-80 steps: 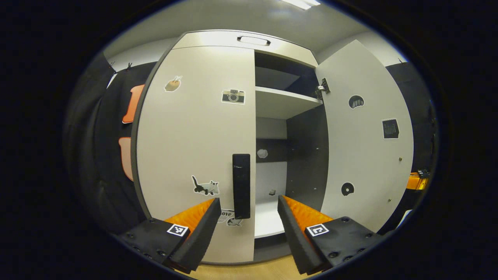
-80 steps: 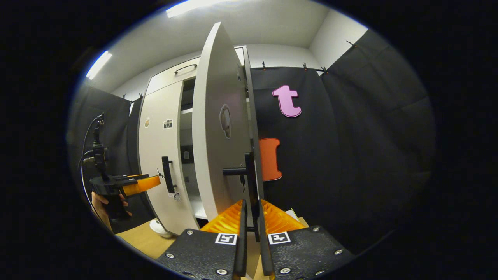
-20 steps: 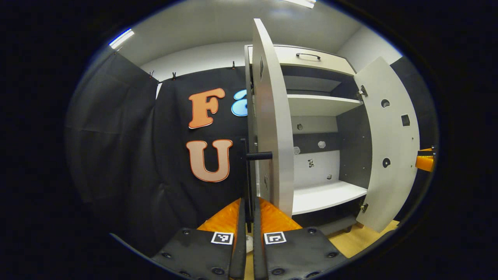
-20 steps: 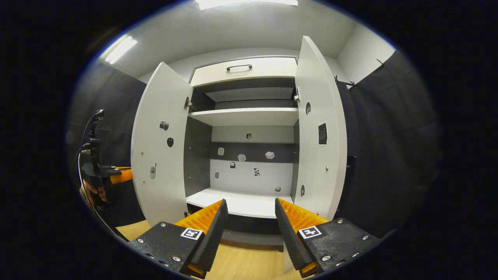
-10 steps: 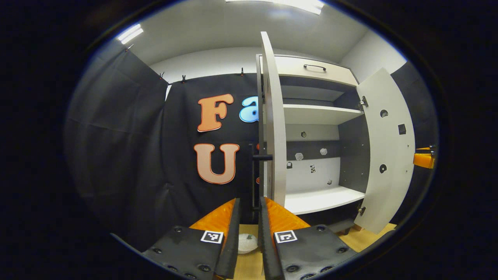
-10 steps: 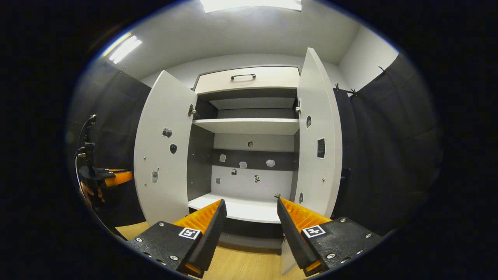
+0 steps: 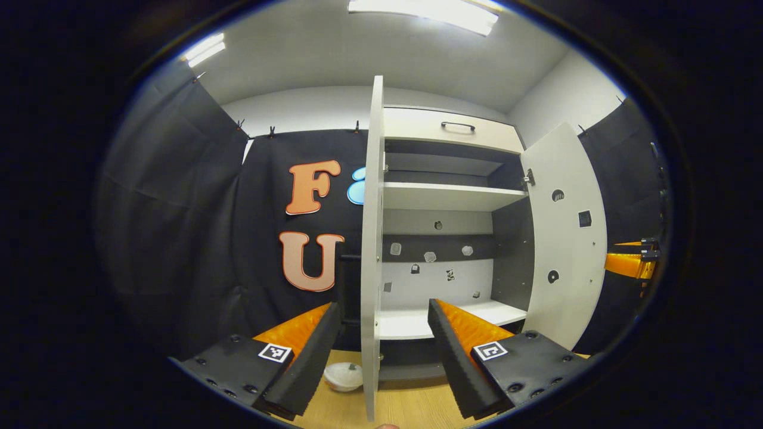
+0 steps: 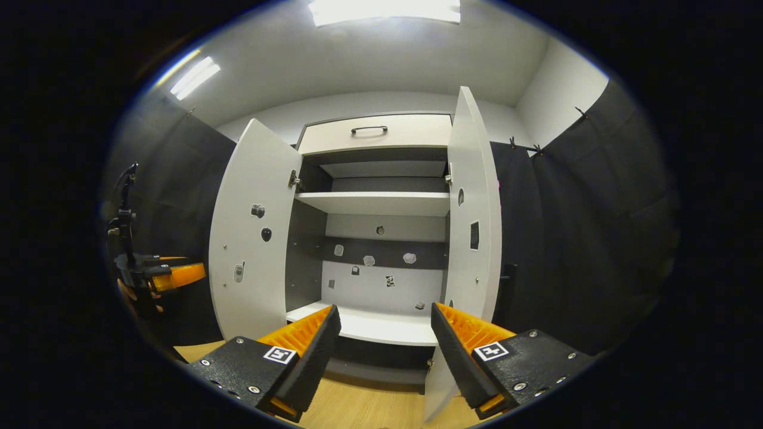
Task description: Open the right door of the double-door shoe cabinet with the right hand, and open the left door with the left hand.
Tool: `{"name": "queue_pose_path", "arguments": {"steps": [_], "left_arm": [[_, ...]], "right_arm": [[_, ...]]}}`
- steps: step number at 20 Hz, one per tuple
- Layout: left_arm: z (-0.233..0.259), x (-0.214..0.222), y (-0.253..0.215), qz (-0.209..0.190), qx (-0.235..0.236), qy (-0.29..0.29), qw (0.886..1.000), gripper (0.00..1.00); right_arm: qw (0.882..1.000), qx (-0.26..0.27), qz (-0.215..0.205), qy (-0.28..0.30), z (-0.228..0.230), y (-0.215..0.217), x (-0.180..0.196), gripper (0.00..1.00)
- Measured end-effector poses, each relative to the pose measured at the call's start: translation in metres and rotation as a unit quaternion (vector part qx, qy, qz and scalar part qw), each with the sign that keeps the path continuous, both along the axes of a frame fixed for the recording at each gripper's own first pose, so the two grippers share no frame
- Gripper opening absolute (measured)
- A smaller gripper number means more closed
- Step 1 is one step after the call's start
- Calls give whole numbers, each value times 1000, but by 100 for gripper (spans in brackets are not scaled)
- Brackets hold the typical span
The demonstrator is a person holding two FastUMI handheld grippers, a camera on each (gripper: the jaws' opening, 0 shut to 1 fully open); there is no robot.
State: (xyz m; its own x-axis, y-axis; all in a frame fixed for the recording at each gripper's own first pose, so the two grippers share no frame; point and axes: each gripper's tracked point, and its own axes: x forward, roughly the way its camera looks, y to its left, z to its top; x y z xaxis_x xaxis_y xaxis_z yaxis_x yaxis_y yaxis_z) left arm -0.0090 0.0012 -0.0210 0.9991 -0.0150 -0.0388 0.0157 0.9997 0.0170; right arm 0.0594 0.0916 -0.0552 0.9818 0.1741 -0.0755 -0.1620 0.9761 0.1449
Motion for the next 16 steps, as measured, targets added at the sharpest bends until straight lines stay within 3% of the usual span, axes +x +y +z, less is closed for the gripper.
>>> {"name": "queue_pose_path", "arguments": {"steps": [1, 3, 4, 5, 16], "left_arm": [[1, -1, -1, 2, -1, -2, 1000, 95], [2, -1, -7, -5, -13, -6, 1000, 95], [3, -2, -9, -6, -16, -8, 1000, 95], [5, -3, -7, -3, -16, -10, 1000, 95], [16, -1, -18, 0, -21, -27, 999, 95]], "right_arm": [[1000, -5, 2, -11, 4, -1, -2, 93], [1000, -12, 0, -21, 7, -2, -4, 93], [1000, -13, -3, -23, 8, -3, -5, 97], [1000, -13, -6, -25, 10, -5, -6, 93], [999, -17, 13, -43, 14, -7, -7, 93]]}}
